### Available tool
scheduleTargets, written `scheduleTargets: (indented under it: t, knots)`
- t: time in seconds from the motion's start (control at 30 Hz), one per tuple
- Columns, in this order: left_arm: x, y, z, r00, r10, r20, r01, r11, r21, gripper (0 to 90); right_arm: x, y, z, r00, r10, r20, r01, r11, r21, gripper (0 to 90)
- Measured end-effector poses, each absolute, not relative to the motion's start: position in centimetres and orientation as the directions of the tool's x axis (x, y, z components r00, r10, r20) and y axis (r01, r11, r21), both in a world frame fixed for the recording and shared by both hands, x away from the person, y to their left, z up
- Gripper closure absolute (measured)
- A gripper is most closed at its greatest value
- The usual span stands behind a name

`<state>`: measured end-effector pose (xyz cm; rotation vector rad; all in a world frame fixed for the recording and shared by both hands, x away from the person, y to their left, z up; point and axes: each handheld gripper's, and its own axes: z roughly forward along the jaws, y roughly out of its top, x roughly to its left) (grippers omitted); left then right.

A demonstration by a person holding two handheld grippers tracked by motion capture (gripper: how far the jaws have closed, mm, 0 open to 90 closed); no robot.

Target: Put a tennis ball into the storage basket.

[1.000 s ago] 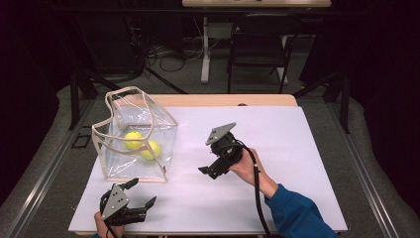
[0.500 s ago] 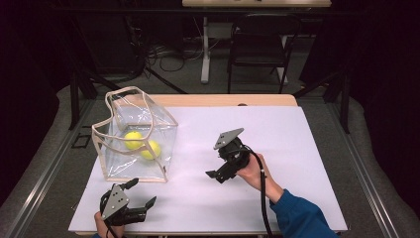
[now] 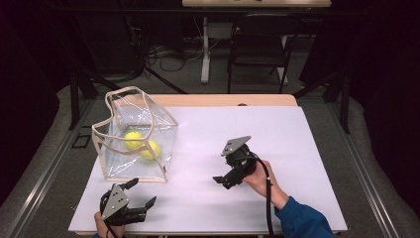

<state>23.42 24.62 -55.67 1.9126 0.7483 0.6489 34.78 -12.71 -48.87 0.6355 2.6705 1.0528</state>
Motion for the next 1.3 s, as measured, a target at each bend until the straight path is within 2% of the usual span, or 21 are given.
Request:
scheduleTargets:
  t: [1.3]
  knots:
    - [23.4,24.5,-55.7,0.669,0.732,0.13,0.232,-0.371,0.899,16.1,31.9,-20.8,-52.6,-0.811,0.585,-0.016,0.418,0.597,0.685,0.0]
